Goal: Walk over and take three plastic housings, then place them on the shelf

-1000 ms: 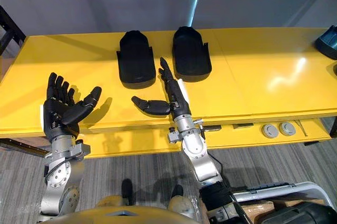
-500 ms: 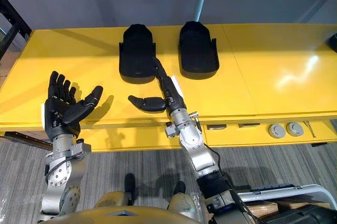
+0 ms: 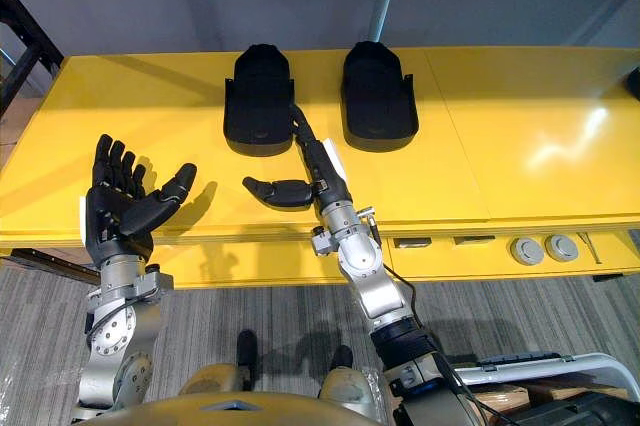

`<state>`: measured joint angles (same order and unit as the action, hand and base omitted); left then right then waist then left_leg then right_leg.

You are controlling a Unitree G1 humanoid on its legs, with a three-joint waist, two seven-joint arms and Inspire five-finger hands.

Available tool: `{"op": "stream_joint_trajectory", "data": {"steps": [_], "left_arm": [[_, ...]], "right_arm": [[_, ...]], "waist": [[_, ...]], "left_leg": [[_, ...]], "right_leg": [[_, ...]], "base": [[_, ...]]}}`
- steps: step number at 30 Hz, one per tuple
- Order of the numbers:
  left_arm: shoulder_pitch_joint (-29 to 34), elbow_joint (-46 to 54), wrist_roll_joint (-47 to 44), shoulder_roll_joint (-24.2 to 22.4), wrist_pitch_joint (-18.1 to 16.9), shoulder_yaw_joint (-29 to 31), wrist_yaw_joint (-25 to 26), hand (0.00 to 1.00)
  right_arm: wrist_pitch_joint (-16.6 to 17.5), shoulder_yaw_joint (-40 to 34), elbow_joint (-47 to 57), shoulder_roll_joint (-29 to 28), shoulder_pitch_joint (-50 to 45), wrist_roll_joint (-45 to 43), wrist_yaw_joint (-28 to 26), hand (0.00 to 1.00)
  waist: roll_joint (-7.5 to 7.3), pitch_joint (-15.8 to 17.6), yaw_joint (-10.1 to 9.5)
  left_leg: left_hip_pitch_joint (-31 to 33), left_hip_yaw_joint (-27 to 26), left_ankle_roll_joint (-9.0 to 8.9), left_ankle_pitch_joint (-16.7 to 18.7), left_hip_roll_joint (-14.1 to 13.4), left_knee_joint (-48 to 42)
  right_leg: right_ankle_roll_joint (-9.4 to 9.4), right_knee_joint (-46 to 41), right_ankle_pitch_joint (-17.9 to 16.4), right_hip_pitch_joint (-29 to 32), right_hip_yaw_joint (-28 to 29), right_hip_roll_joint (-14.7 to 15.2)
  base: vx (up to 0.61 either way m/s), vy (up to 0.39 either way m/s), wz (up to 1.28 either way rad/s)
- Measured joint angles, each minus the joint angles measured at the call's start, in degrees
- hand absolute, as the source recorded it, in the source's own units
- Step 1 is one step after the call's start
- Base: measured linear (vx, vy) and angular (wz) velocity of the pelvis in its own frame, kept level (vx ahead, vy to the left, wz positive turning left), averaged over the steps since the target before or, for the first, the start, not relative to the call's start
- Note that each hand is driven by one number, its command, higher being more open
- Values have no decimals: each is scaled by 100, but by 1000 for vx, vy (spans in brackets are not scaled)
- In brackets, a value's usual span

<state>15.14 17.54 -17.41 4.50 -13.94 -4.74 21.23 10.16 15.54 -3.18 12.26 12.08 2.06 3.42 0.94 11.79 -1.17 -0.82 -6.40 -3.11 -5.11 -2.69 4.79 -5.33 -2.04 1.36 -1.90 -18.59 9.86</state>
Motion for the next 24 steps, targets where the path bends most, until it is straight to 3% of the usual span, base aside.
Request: {"op": "stream_joint_trajectory", "data": {"steps": [3, 6, 10, 14, 18, 24], "left_arm": [[15, -16, 0, 66, -12, 4, 7, 100], [93, -79, -1, 227, -90, 15, 2, 100], [169, -199, -9, 334, -119, 230, -82, 100], [183, -199, -20, 361, -123, 225, -347, 100], [240, -199, -21, 573, -123, 207, -536, 100], [329, -232, -19, 771, -122, 228, -657, 100]], "right_arm": [[1, -495, 1097, 364, -139, 220, -4, 100], [22, -1562, 2057, 933, -182, 208, -65, 100], [14, -2384, 2174, 1970, -180, 164, -342, 100], [7, -2436, 1913, 2749, -179, 58, -731, 100], [-277, -2248, 1283, 2957, -175, -82, -1330, 100], [-592, -1796, 784, 3457, -175, -218, -2082, 100]], "waist": [[-63, 67, 9], [-141, 102, 23], [-243, 122, 169], [-269, 108, 195], [-381, 51, 133], [-432, 20, 44]], "left_leg": [[-21, -33, -19, 17, -7, -2], [-108, -159, -8, 61, -10, -3], [-191, -307, 21, 199, -23, -64], [-272, -423, 22, 253, -66, -61], [-273, -420, 1, 262, -117, -65], [-278, -413, 12, 277, -132, -55]], "right_leg": [[-5, 0, 4, -8, 25, -1], [-21, 0, 15, -28, 143, -1], [-28, 13, 15, -93, 282, -4], [-34, 20, 18, -120, 355, -37], [-40, 23, 23, -128, 348, -81], [-153, 23, 101, -133, 354, -88]], "base": [[-2, 0, -6], [1, 4, -17], [-10, 9, -22], [9, -8, -14], [0, 0, 0], [0, 0, 0]]}}
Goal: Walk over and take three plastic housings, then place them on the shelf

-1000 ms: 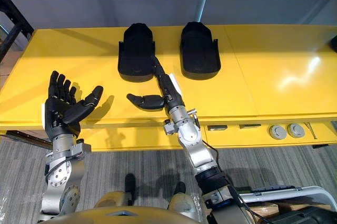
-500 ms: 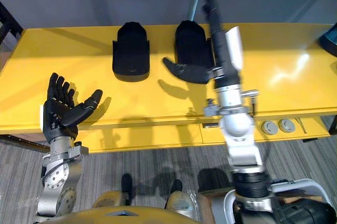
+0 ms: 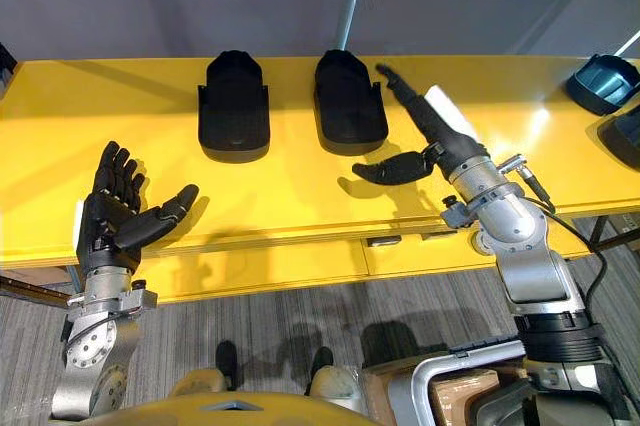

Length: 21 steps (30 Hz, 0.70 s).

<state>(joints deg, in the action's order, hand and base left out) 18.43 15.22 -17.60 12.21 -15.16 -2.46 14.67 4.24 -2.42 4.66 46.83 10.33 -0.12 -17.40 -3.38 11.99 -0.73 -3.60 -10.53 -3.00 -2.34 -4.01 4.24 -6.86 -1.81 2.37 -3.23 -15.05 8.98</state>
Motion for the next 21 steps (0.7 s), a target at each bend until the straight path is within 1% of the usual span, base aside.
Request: {"op": "stream_joint_trajectory", "data": {"steps": [2, 6, 10, 12, 18, 21], "left_arm": [[3, -5, -1, 17, 1, 16, -4, 100], [6, -12, 1, 176, 5, 20, -70, 100], [5, -17, 5, 187, 5, 24, -129, 100], [4, -18, 7, 187, 6, 29, -155, 100], [-28, -178, 19, 191, 17, 61, -217, 100], [-27, -291, 19, 190, 32, 65, -216, 100]], "right_arm": [[-80, 70, -84, 81, 3, -78, -183, 100], [-228, 289, -463, 84, 171, -86, -547, 100], [-225, 492, -504, 313, 194, -84, -735, 100], [-211, 587, -572, 355, 209, -84, -803, 100], [-212, 692, -803, 437, 315, -24, -989, 100], [-219, 861, -965, 562, 414, -14, -1093, 100]], "waist": [[-18, -11, -45], [-120, -89, -67], [-120, -94, -80], [-116, -96, -82], [-102, -105, -86], [-102, -105, -88]], "left_leg": [[-2, 0, 2, 1, -10, 3], [-6, -2, -1, 2, -30, 3], [-17, -11, -1, 2, -31, 1], [-27, -19, -1, 2, -43, 1], [-66, -32, 0, 2, -54, 30], [-58, -38, -1, -1, -64, 32]], "right_leg": [[-23, -1, 18, 0, 4, -8], [-21, -1, 19, -1, 6, -27], [-43, -1, 38, -2, 53, -31], [-90, -1, 69, -5, 105, -44], [-91, 1, 71, -29, 133, -60], [-91, 27, 71, -29, 137, -75]], "base": [[0, 0, 0], [0, 0, 0], [0, 0, 0], [-14, 5, -3], [0, 0, 0], [0, 0, 0]]}}
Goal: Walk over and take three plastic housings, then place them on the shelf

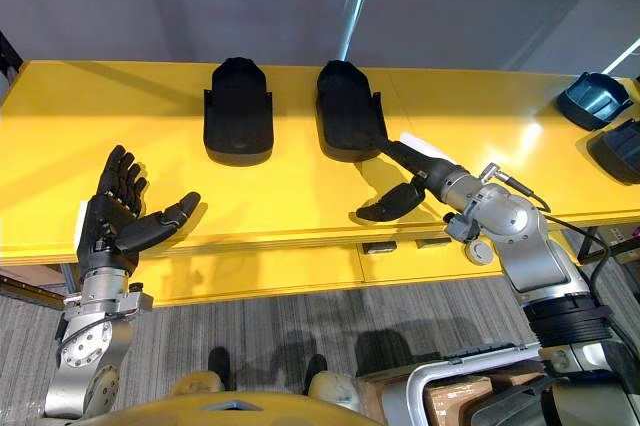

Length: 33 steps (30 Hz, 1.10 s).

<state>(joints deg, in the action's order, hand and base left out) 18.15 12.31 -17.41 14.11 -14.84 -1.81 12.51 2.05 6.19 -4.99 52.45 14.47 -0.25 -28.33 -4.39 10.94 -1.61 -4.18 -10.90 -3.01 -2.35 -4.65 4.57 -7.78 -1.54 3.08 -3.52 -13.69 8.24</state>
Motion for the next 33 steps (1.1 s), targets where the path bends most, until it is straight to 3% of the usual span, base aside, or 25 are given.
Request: {"op": "stream_joint_trajectory", "data": {"steps": [21, 33], "left_arm": [[-31, 1, 0, 1, 0, 44, -16, 100], [-34, 1, 0, 1, -1, 44, -54, 100]], "right_arm": [[119, 177, -380, 192, 290, 210, -17, 100], [101, 100, -306, 193, 336, 209, -425, 100]], "waist": [[4, 0, -3], [17, -8, 17]], "left_leg": [[88, 9, -7, 0, 18, -29], [78, -1, -8, 1, 32, -30]], "right_leg": [[2, 85, -1, 17, -8, -25], [16, 84, -12, 12, -9, -12]], "base": [[0, 0, 0], [0, 0, 0]]}}
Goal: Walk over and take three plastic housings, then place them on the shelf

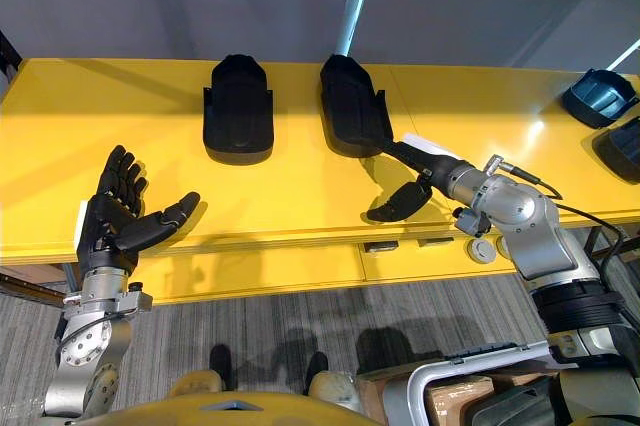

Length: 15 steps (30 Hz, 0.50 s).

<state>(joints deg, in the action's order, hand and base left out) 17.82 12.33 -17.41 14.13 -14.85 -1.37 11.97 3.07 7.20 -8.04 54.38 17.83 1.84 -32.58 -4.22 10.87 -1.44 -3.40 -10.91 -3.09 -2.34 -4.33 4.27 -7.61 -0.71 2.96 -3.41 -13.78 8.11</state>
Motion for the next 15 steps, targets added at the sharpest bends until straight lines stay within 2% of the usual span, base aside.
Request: {"op": "stream_joint_trajectory", "data": {"steps": [7, 15], "left_arm": [[1, 0, 1, -1, 0, -8, 3, 100], [23, -5, 0, -7, 0, -9, 16, 100]], "right_arm": [[-88, 0, 201, 0, -20, 0, -154, 100], [-157, 22, 235, 291, -142, 10, -436, 100]], "waist": [[129, -73, 3], [168, -121, -10]], "left_leg": [[-15, -23, 3, 5, 26, -1], [-24, -37, 16, -2, 79, 22]], "right_leg": [[7, 0, -7, -2, 1, 29], [44, 1, -34, -10, -11, 81]], "base": [[0, 0, 0], [0, 0, 0]]}}
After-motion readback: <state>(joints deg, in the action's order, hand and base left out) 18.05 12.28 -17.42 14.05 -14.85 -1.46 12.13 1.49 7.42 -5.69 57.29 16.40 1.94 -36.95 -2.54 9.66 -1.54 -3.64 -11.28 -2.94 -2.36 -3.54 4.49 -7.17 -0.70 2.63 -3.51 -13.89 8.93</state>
